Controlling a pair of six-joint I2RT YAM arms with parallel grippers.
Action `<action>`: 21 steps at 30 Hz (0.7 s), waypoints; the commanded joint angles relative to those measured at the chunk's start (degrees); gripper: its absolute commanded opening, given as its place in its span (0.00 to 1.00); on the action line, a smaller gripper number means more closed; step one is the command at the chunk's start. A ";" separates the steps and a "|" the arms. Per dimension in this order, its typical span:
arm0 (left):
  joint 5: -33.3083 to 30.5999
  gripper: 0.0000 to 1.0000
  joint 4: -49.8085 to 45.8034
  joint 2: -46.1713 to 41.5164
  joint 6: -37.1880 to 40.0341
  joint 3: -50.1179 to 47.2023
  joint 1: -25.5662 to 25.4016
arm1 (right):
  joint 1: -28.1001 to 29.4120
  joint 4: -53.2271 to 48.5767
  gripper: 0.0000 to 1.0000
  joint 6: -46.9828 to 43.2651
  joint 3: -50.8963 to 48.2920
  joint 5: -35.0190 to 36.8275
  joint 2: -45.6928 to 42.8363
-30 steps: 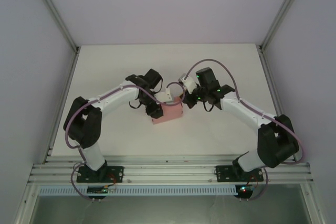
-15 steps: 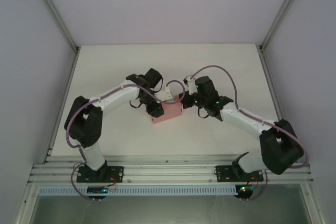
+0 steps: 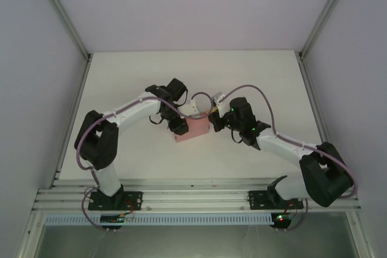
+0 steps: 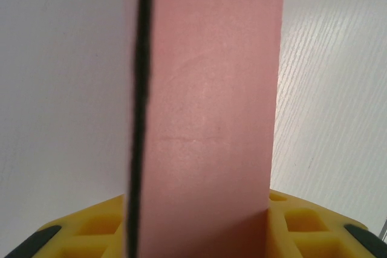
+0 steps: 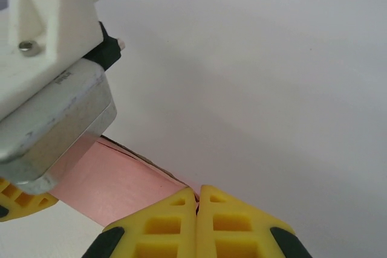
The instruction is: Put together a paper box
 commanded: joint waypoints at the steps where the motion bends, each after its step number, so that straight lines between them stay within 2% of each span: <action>1: 0.06 0.27 7.16 2.83 0.97 2.01 0.14 | 1.85 -6.40 0.00 0.11 -6.57 -2.91 1.28; 4: -0.33 0.31 7.39 3.06 1.35 2.89 0.06 | 1.86 -6.34 0.00 1.43 -6.83 -0.60 -0.71; 7: -0.82 0.42 7.37 3.33 0.16 4.65 0.06 | 2.37 -9.96 0.00 3.13 -4.43 1.84 -1.61; 13: -2.36 0.84 7.23 1.58 -2.57 5.48 -0.49 | 6.50 -18.09 0.00 7.08 1.29 14.74 -0.25; 14: -3.07 0.96 7.37 0.88 -2.93 4.90 -0.83 | 7.15 -18.34 0.00 7.64 1.62 15.84 0.00; 15: -3.50 1.00 7.52 0.12 -3.04 4.24 -1.16 | 7.52 -18.56 0.00 7.93 1.90 16.42 0.33; 21: -7.60 1.00 10.24 -6.76 -3.93 -2.03 -3.05 | 8.60 -18.78 0.00 9.29 3.44 18.27 0.79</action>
